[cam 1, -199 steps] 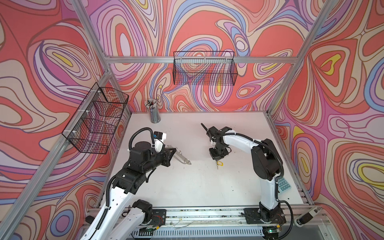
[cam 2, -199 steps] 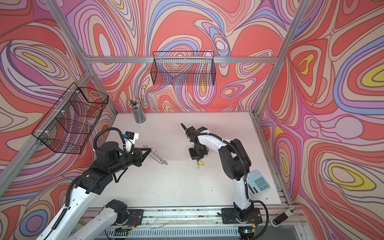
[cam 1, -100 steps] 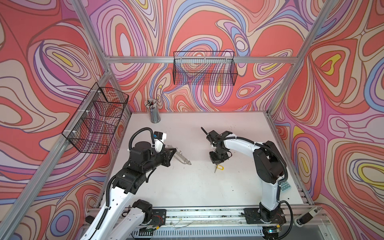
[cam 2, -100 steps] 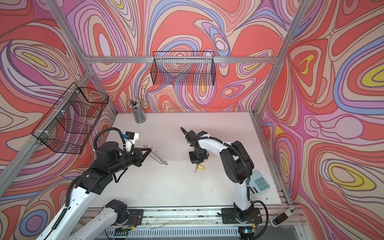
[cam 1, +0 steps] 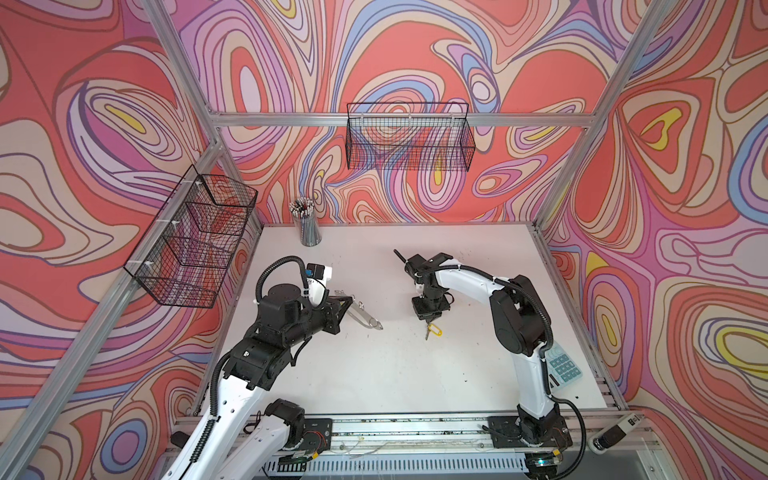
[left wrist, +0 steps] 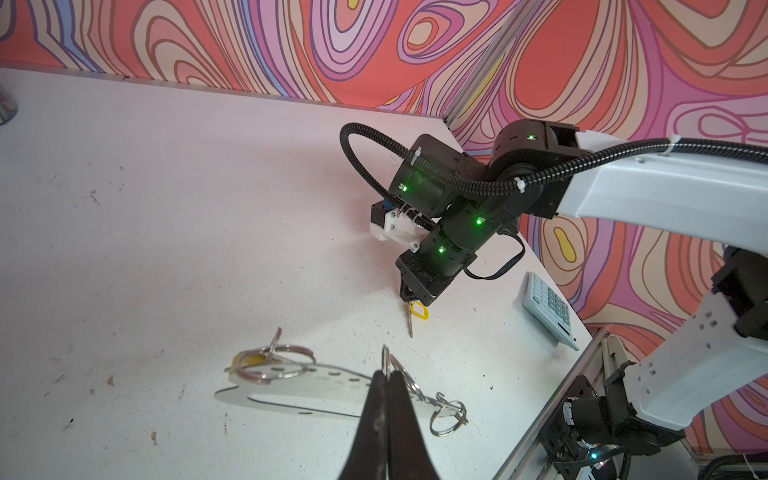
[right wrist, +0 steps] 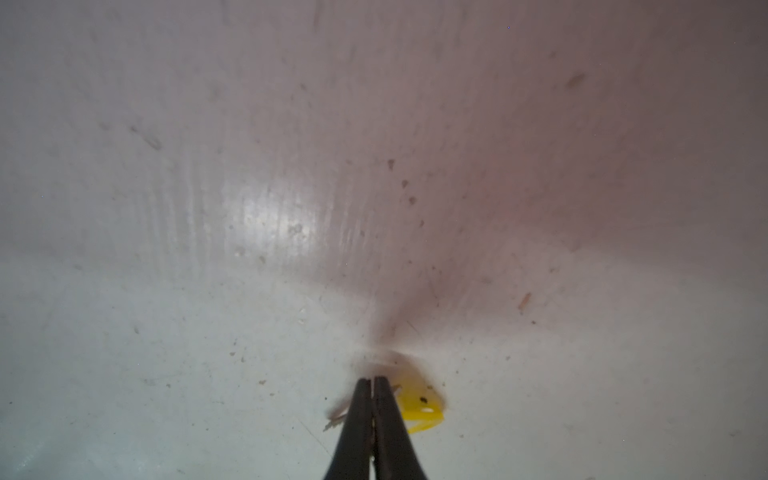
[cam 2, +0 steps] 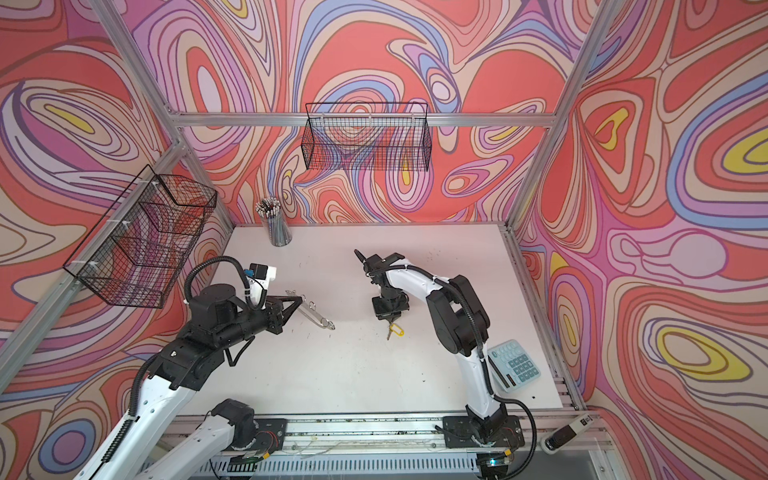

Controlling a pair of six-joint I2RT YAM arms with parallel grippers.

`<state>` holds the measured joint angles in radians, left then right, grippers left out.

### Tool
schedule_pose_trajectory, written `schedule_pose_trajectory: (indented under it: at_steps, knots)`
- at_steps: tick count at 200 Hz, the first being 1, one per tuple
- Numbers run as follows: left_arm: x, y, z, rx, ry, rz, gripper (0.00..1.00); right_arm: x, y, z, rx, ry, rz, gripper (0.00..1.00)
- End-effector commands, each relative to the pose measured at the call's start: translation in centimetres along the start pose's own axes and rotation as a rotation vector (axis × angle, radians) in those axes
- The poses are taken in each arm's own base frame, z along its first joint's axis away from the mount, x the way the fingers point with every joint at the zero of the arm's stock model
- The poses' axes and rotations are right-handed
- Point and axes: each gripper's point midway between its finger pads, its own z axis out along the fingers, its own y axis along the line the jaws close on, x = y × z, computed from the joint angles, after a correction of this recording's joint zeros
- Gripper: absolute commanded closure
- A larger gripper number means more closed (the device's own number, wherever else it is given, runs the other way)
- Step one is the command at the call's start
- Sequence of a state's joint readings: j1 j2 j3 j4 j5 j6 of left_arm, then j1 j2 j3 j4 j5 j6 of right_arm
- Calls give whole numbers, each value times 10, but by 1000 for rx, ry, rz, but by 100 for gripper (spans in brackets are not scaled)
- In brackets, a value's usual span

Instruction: Put the keys on the keyring

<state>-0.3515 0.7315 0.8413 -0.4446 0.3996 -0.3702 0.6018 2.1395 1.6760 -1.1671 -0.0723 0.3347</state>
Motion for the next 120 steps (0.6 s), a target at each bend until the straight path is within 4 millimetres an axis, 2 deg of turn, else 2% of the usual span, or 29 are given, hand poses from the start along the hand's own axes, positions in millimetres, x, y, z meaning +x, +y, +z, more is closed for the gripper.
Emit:
schedule_pose_trajectory:
  at_steps: [1, 21, 34, 69, 86, 120]
  knots:
    - [-5, -5, 0, 34, -28, 12, 100, 6, -4, 0, 34, 55, -19, 94]
    - [-5, -7, 0, 47, -21, 11, 100, 7, -3, 3, 34, 72, -25, 93]
    - [-5, -7, 0, 47, -22, 12, 100, 6, -3, 5, 35, 77, -31, 98]
    - [-5, -7, -1, 42, -26, 13, 100, 3, -1, 8, 35, 79, -34, 99]
    - [-6, -7, -1, 40, -28, 14, 100, 2, -3, 7, 46, 78, -38, 94]
    - [-5, -6, 0, 41, -24, 11, 100, 2, -4, 3, 56, 83, -49, 94]
